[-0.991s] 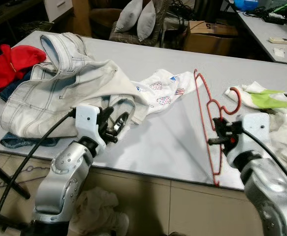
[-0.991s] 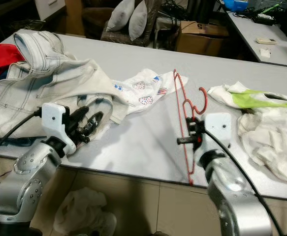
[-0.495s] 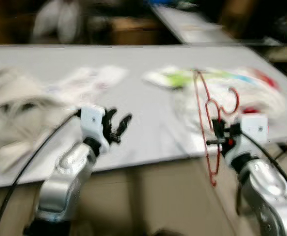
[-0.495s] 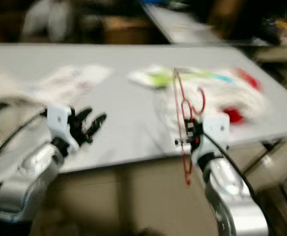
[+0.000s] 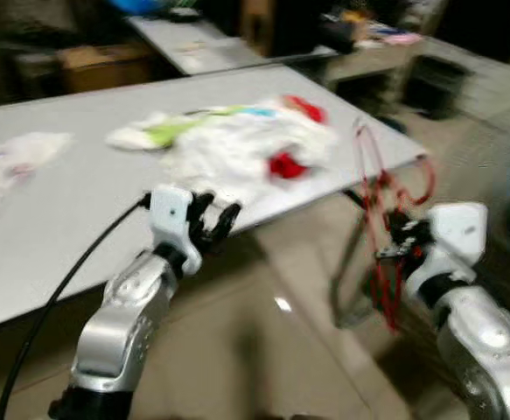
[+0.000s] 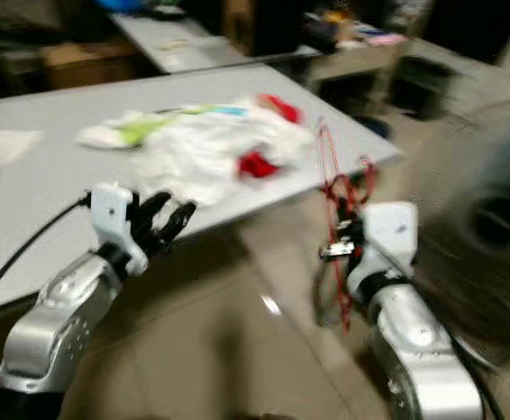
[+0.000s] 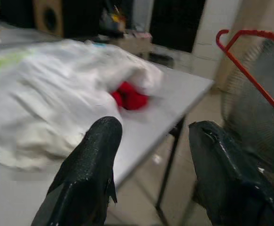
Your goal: Hang hanger
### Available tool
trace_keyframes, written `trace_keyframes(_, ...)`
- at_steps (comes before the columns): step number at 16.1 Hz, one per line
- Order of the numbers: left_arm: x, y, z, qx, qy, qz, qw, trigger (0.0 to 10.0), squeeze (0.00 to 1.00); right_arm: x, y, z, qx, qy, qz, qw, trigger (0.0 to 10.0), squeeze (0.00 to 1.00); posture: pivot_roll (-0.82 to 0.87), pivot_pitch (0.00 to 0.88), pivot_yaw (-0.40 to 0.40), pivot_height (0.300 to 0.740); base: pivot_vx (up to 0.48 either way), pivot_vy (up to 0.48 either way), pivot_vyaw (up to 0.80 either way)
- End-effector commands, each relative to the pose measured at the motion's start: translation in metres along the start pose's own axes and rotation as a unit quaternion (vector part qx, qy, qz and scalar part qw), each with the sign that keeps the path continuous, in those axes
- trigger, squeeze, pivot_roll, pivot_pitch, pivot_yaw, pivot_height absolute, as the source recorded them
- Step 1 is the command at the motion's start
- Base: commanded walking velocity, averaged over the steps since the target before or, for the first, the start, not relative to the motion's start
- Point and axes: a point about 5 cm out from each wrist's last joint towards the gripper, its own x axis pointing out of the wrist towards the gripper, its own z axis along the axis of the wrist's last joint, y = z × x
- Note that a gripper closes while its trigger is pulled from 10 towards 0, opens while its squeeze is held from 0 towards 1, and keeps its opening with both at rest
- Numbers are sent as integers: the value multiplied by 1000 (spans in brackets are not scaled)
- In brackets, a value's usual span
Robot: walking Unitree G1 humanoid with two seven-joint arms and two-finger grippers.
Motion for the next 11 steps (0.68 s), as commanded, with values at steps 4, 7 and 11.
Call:
trace_keyframes(4, 7, 4, -1, 6, -3, 12, 1000, 10000, 0, 3, -3, -5, -49, 4, 3, 999, 10000, 0, -54, 0, -29, 740, 233, 0, 0)
trace_keyframes(7, 14, 7, -4, 10, 0, 24, 1000, 10000, 0, 5, -6, -5, -20, -6, 1, 1000, 10000, 0, -61, 0, -29, 740, 337, 0, 0)
trace_keyframes(11, 21, 8, -4, 15, -4, 41, 999, 10000, 0, 7, -14, -4, -22, -14, -4, 1000, 10000, 0, -72, 0, -23, 740, 333, 0, -800)
